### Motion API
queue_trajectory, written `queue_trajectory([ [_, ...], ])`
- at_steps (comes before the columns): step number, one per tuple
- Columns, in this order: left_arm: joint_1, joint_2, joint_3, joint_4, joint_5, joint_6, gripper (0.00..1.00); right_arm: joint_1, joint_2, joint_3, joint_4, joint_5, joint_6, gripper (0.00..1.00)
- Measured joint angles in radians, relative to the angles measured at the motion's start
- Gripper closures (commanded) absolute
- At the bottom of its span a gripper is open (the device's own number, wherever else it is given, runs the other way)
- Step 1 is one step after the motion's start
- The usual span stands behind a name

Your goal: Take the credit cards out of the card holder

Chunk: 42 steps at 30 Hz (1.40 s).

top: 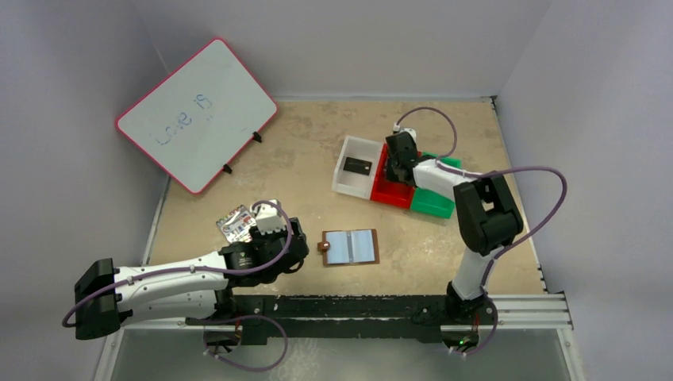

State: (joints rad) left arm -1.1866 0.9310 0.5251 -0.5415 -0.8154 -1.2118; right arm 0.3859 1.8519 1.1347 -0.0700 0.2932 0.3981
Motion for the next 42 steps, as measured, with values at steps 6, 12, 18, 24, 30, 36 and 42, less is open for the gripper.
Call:
queue_trajectory([
  [6,0.000,0.002,0.001,0.001,0.000,0.000,0.25,0.000,-0.188,-0.078,0.010,-0.077,-0.021,0.76],
  [12,0.000,0.027,0.008,0.005,0.001,0.000,0.23,0.000,-0.394,-0.182,0.063,-0.163,-0.019,0.64],
  [18,0.000,0.064,0.007,0.050,0.029,-0.004,0.19,0.000,-0.623,-0.411,0.123,-0.317,0.044,0.54],
  [24,0.000,0.119,-0.002,0.108,0.050,-0.039,0.17,0.000,-0.801,-0.627,0.194,-0.457,0.158,0.55],
  [30,0.000,0.178,-0.008,0.152,0.064,-0.070,0.18,0.012,-0.867,-0.797,0.268,-0.574,0.275,0.58],
  [36,0.000,0.211,-0.007,0.162,0.068,-0.087,0.18,0.017,-0.918,-0.798,0.223,-0.539,0.305,0.45],
  [42,0.001,0.207,0.002,0.150,0.056,-0.088,0.18,0.018,-0.841,-0.583,0.150,-0.421,0.278,0.13],
])
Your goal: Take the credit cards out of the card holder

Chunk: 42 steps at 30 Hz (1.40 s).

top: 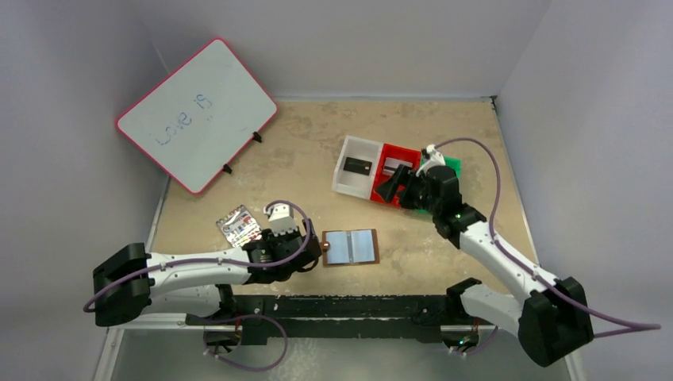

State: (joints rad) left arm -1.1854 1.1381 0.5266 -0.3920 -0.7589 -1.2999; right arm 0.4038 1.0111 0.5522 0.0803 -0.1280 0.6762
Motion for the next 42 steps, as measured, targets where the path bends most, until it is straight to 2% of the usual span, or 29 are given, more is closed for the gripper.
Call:
queue_trajectory([
  [5,0.000,-0.019,0.027,-0.038,-0.018,0.001,0.17,0.000,0.185,0.197,0.006,0.045,-0.042,0.04],
  [12,0.000,-0.060,0.044,-0.099,-0.039,0.002,0.14,0.000,0.462,0.400,-0.045,0.134,-0.075,0.03],
  [18,0.000,-0.091,0.044,-0.144,-0.056,0.002,0.14,0.000,0.605,0.491,-0.053,0.136,-0.099,0.03],
  [28,0.000,-0.102,0.044,-0.172,-0.064,0.002,0.14,0.000,0.716,0.557,-0.051,0.075,-0.142,0.06],
  [42,0.000,-0.098,0.044,-0.171,-0.064,0.002,0.15,0.028,0.737,0.560,-0.026,0.002,-0.196,0.10],
])
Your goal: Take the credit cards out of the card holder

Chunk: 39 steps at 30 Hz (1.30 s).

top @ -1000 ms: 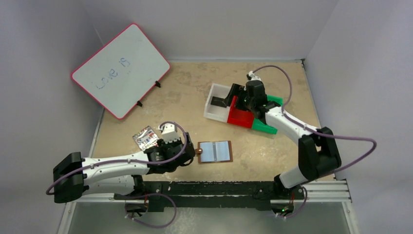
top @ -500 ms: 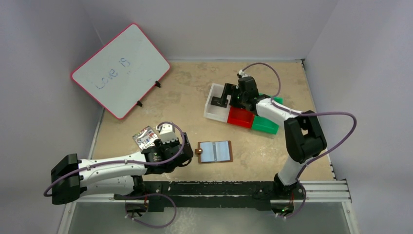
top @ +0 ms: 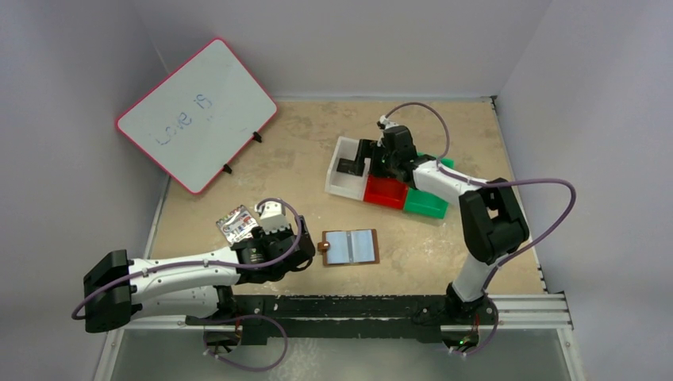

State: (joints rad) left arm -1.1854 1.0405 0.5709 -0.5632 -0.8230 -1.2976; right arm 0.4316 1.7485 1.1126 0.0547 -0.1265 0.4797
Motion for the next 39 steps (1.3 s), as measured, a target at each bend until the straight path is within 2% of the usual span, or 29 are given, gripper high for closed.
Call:
queue_trajectory([
  [17,0.000,-0.002,0.000,-0.008,0.000,0.000,0.15,0.152,0.089,0.114,-0.031,0.013,-0.027,0.10],
  [23,0.000,-0.006,0.000,-0.007,0.000,0.000,0.15,0.164,0.005,0.101,-0.092,0.063,-0.047,0.09],
  [27,0.000,0.006,0.000,0.012,0.005,0.001,0.16,0.166,-0.209,-0.019,-0.087,0.089,-0.041,0.10],
  [33,0.000,0.074,0.000,0.073,0.039,0.028,0.20,0.166,-0.508,-0.330,-0.026,0.064,0.053,0.26],
  [39,0.000,0.151,0.000,0.143,0.090,0.045,0.20,0.171,-0.690,-0.623,0.004,-0.028,0.180,0.30],
])
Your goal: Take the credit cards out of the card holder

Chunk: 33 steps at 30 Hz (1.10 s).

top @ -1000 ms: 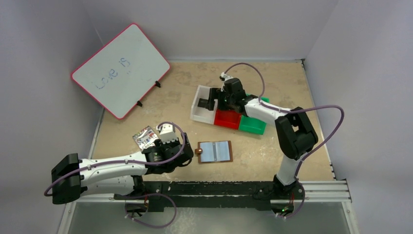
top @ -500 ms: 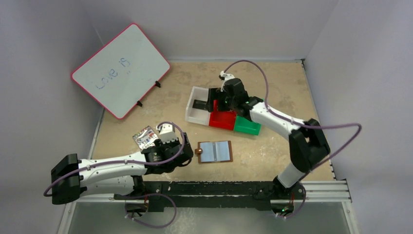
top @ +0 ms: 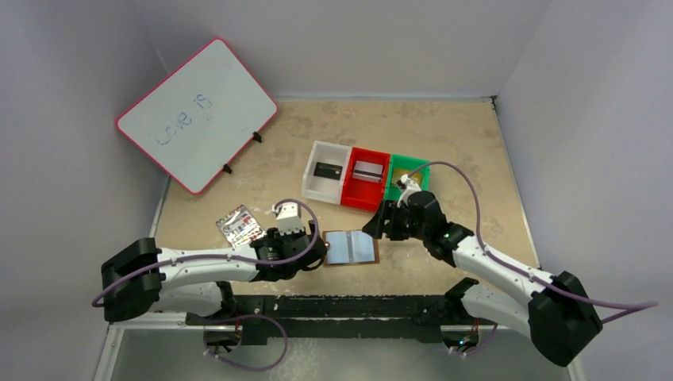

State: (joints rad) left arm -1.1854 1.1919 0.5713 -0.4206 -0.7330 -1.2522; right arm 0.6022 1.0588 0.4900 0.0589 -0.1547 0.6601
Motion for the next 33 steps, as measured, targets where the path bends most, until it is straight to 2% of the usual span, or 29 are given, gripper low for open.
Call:
queue_trajectory([
  [3,0.000,0.030,0.000,0.031,0.024,0.000,0.20,0.001,-0.055,-0.077,0.027,-0.036,0.048,0.33],
  [9,0.000,0.083,0.001,0.084,0.070,-0.001,0.22,0.001,-0.049,-0.135,0.088,-0.100,0.091,0.39],
  [16,0.000,0.133,0.001,0.128,0.111,-0.003,0.31,0.002,0.036,-0.139,0.144,-0.130,0.100,0.45],
  [26,0.000,0.151,0.004,0.134,0.127,0.000,0.35,0.002,0.109,-0.139,0.151,-0.127,0.099,0.47],
  [33,0.000,0.181,0.025,0.144,0.130,0.016,0.42,0.002,0.134,-0.139,0.162,-0.129,0.098,0.57],
])
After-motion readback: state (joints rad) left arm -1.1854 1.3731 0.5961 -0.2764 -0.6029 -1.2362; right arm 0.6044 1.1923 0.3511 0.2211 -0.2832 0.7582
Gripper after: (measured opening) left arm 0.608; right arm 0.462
